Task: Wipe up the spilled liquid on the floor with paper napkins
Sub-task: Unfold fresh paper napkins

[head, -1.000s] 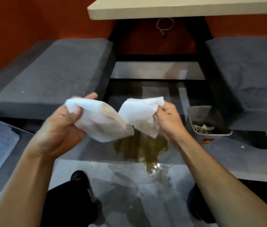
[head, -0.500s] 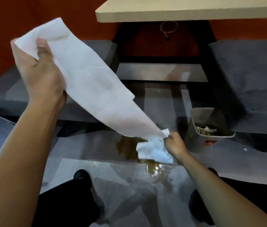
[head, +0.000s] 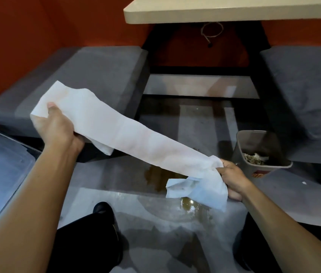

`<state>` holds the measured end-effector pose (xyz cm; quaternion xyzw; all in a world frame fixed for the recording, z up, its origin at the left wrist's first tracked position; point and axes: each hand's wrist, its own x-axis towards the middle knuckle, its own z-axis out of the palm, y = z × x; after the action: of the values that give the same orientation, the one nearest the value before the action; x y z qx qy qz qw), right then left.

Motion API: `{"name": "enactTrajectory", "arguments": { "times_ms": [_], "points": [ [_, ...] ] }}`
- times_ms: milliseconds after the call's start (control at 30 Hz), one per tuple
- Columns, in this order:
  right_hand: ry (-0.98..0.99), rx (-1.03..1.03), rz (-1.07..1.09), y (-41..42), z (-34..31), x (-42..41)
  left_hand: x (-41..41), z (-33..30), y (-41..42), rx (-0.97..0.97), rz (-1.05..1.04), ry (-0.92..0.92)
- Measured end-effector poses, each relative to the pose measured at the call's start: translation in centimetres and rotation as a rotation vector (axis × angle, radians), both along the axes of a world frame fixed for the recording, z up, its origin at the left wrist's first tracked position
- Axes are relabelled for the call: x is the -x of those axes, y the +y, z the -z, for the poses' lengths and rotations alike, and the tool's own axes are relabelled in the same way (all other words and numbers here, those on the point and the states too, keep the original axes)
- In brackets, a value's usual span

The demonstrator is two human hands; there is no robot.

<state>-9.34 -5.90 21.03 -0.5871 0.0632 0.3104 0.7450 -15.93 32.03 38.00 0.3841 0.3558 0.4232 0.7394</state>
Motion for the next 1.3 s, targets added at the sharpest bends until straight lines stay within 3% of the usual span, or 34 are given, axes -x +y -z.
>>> {"name": "enactTrajectory", "arguments": {
  "times_ms": [133,200,333,400,633,800,933,1000,1100,1300],
  "points": [
    [0.219,-0.197,0.037,0.8,-0.9,-0.1,-0.2,1.5,0.1,0.041,-0.001,0.031],
    [0.173,-0.188,-0.035,1.6,-1.6,0.2,-0.4,2.0,0.0,0.054,0.012,0.020],
    [-0.177,0.273,-0.141,2.5,-0.5,-0.4,-0.7,2.4,0.0,0.041,0.021,0.048],
    [-0.271,0.438,-0.082,2.7,0.0,-0.8,-0.8,2.5,0.1,0.041,0.018,0.044],
    [-0.007,-0.009,0.107,2.0,-1.4,-0.5,-0.9,3.3,-1.1,0.034,0.072,0.083],
    [-0.225,0.165,0.024,4.1,-3.5,0.1,-0.7,4.1,-3.2,0.018,0.129,0.112],
    [-0.228,0.085,-0.124,5.6,-5.2,0.6,-0.3,4.1,-4.1,0.037,0.169,0.119],
    [-0.290,0.197,-0.206,6.0,-5.6,0.9,-0.1,4.0,-3.9,0.047,0.166,0.119],
    [-0.498,0.542,-0.230,6.2,-5.5,1.1,0.1,3.9,-3.3,0.051,0.154,0.089],
    [-0.517,0.609,-0.148,6.3,-5.0,1.0,0.2,4.5,-3.0,0.039,0.113,0.067]
  ]
}}
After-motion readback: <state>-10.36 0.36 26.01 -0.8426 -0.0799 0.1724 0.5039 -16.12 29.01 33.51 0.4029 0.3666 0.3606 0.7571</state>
